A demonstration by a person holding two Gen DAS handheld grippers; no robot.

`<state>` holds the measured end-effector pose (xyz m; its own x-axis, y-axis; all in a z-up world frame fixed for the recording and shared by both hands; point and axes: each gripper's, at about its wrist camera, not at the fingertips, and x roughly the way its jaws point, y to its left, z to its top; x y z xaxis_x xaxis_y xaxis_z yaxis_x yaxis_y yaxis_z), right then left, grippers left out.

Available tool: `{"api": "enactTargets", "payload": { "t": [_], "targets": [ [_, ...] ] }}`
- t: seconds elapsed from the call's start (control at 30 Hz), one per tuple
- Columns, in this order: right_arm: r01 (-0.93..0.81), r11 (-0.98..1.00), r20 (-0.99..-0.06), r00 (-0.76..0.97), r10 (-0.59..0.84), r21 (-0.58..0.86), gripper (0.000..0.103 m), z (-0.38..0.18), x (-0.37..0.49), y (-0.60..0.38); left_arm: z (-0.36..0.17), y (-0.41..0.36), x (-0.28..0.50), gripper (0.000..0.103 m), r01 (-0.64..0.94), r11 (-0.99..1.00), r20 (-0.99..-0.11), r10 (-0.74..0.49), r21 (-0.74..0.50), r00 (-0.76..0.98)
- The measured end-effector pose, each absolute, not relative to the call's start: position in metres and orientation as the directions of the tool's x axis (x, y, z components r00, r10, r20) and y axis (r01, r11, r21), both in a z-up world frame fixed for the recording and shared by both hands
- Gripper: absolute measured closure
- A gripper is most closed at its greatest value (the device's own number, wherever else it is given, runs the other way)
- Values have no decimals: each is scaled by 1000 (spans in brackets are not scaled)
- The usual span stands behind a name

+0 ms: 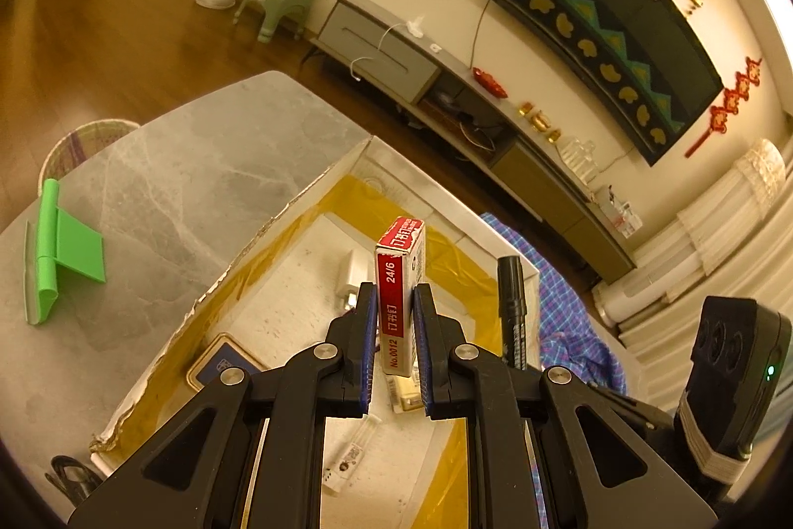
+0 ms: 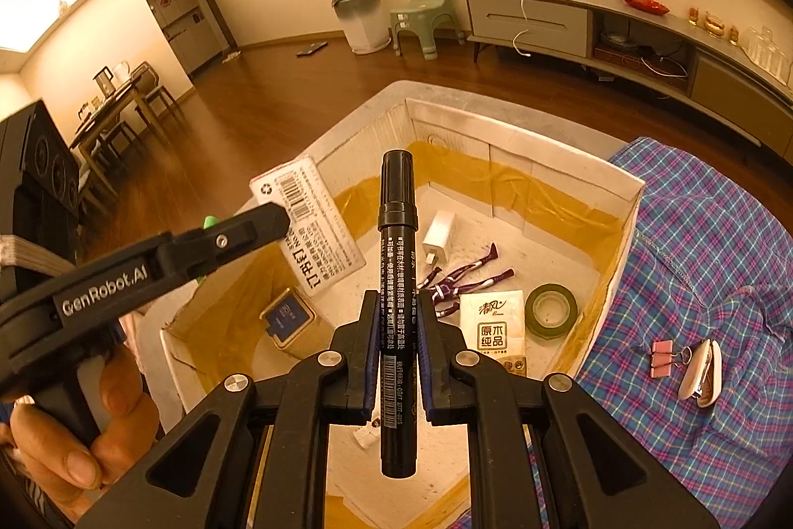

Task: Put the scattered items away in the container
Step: 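Open the right gripper dropping the marker while the left gripper releases the staple box into the box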

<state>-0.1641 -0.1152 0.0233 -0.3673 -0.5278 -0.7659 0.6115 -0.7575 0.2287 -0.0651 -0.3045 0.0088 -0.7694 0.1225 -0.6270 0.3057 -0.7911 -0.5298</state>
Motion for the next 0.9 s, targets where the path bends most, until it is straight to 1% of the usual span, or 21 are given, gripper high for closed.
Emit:
{"api": "enactTargets", "payload": {
  "t": [0.2,0.63,0.9],
  "targets": [
    [631,-745,-796,-329,-509,216,89,11,-168,-121,0,-308,-77,89,344,-784,-661,110,-517,-742],
    [696,-700,-851,-264,-455,158,89,-14,-161,-130,-13,-312,-103,88,397,-775,-705,87,-492,-703],
    [724,-685,-890,-258,-375,79,89,-28,-160,-137,-27,-321,-116,88,441,-753,-747,99,-488,-658]
  ]
}}
